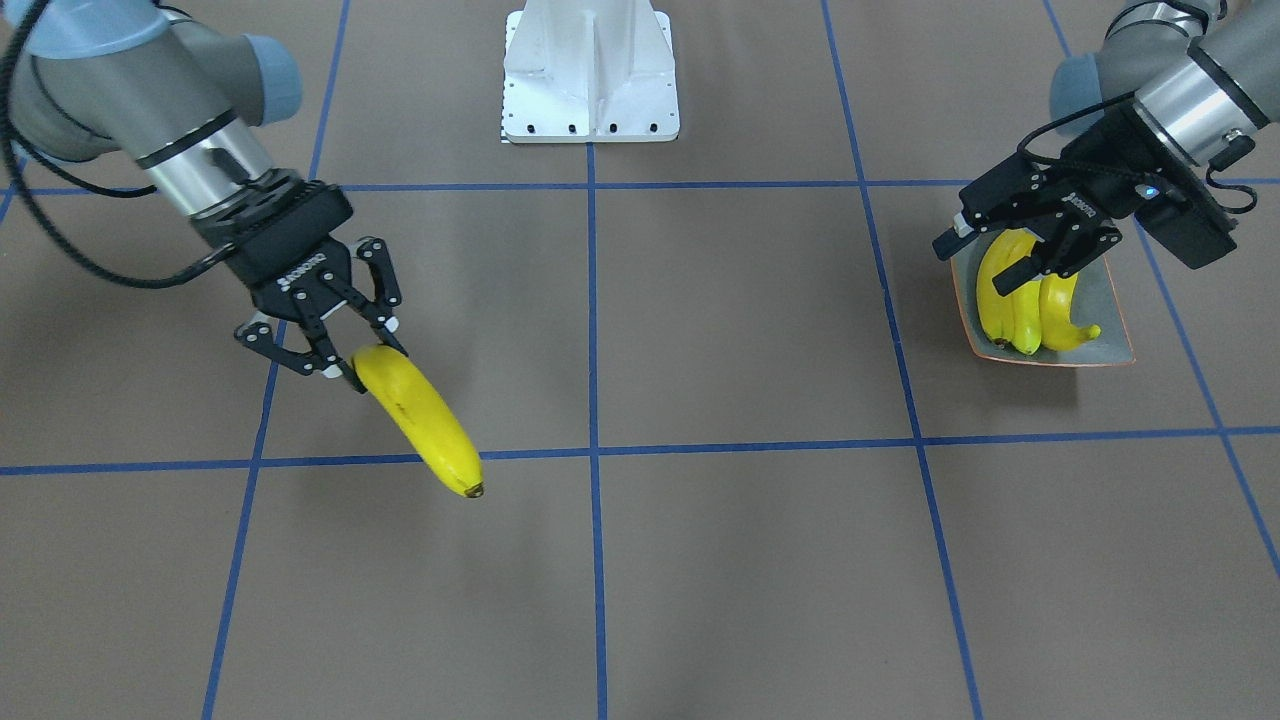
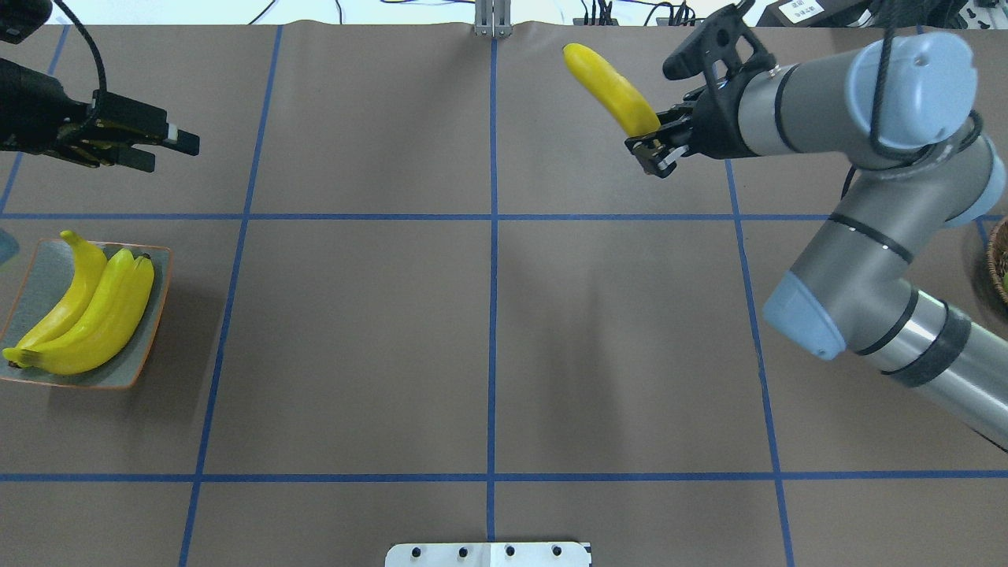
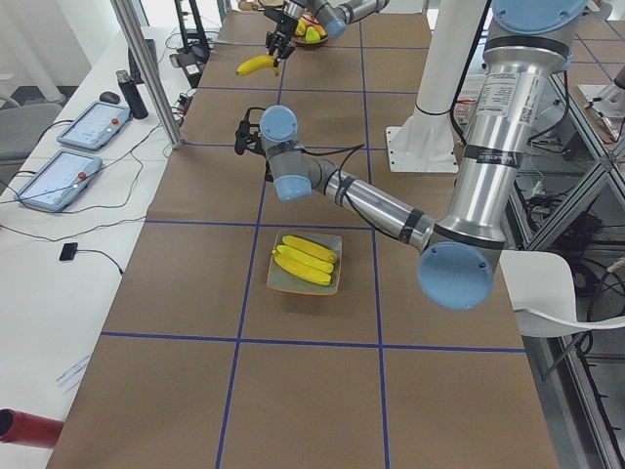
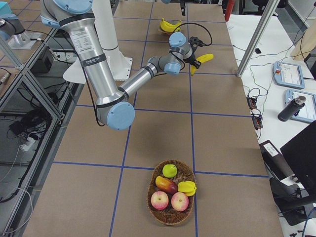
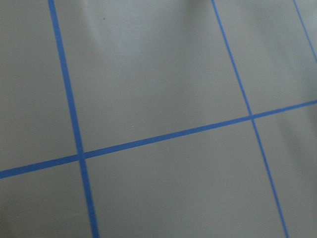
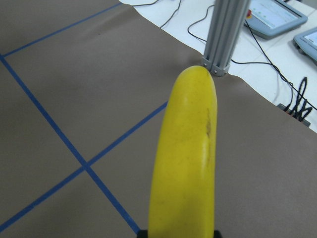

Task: Transfer all bananas from basket to plate

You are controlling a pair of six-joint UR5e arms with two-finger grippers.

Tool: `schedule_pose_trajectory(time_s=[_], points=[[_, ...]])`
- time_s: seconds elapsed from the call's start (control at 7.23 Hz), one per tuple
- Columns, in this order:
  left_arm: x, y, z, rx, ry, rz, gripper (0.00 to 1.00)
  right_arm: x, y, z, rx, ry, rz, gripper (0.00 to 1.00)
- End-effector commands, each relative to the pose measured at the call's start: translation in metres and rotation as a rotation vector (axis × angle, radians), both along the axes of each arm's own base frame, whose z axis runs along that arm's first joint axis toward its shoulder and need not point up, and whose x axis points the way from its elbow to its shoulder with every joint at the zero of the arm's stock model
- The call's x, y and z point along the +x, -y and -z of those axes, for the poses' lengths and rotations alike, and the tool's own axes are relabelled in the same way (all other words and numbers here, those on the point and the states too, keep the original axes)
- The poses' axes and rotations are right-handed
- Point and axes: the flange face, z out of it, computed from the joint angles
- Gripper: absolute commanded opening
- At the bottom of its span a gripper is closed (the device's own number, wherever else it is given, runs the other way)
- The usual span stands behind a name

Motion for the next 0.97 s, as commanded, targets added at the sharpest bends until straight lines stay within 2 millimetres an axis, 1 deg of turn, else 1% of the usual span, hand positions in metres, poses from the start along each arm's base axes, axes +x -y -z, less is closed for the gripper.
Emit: schedule_pose_trajectory(time_s=[0.0, 0.14, 0.28, 0.41, 0.55, 0.69, 0.83], points=[[0.026, 0.011, 0.056, -0.169, -0.093, 0.015, 1.0, -0.065, -0.03, 0.059, 0.04, -0.081, -0.085, 0.0], [0.054, 0.009, 0.074, -0.25, -0.124, 0.035, 1.0, -0.088, -0.042, 0.099, 0.042, -0.14, -0.121, 0.0], [0.084, 0.013, 0.091, -0.328, -0.15, 0.031, 0.99, -0.103, -0.053, 0.116, 0.053, -0.179, -0.15, 0.0], [0.098, 0.032, 0.116, -0.401, -0.179, 0.043, 0.99, -0.111, -0.062, 0.119, 0.062, -0.201, -0.165, 0.0], [0.11, 0.042, 0.132, -0.456, -0.199, 0.047, 0.99, -0.125, -0.077, 0.126, 0.072, -0.227, -0.173, 0.0], [0.111, 0.046, 0.144, -0.477, -0.217, 0.066, 0.99, -0.139, -0.091, 0.131, 0.086, -0.256, -0.19, 0.0], [0.111, 0.05, 0.143, -0.486, -0.22, 0.089, 0.99, -0.15, -0.106, 0.134, 0.11, -0.266, -0.214, 0.0]])
